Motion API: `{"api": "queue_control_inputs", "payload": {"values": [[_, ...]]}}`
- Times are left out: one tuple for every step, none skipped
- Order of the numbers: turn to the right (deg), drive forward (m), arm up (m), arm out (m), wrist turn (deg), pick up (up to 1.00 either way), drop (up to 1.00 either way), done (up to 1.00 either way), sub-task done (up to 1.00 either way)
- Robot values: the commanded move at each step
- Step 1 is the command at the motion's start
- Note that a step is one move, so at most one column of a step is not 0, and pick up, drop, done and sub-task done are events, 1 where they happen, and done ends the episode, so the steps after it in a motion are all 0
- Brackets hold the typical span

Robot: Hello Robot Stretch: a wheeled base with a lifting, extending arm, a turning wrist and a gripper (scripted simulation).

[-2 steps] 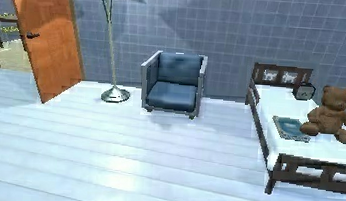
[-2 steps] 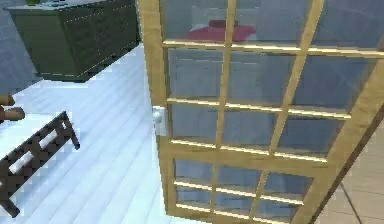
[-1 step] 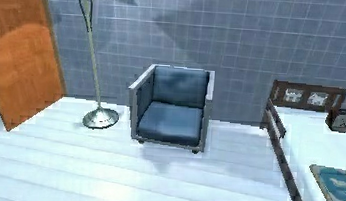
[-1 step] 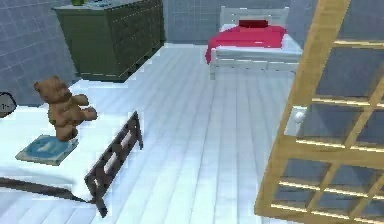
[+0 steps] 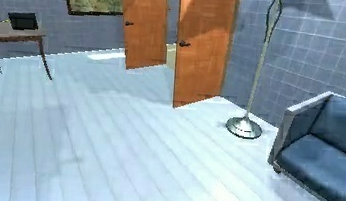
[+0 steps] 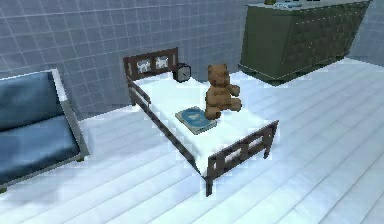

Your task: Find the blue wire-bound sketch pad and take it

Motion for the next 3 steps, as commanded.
{"api": "queue_control_inputs", "payload": {"values": [[-9.0, 0.0, 0.0, 0.0, 0.0, 0.0, 0.0, 0.0, 0.0], [0.0, 0.55, 0.0, 0.0, 0.0, 0.0, 0.0, 0.0, 0.0], [-6.0, 0.0, 0.0, 0.0, 0.0, 0.0, 0.0, 0.0, 0.0]]}}
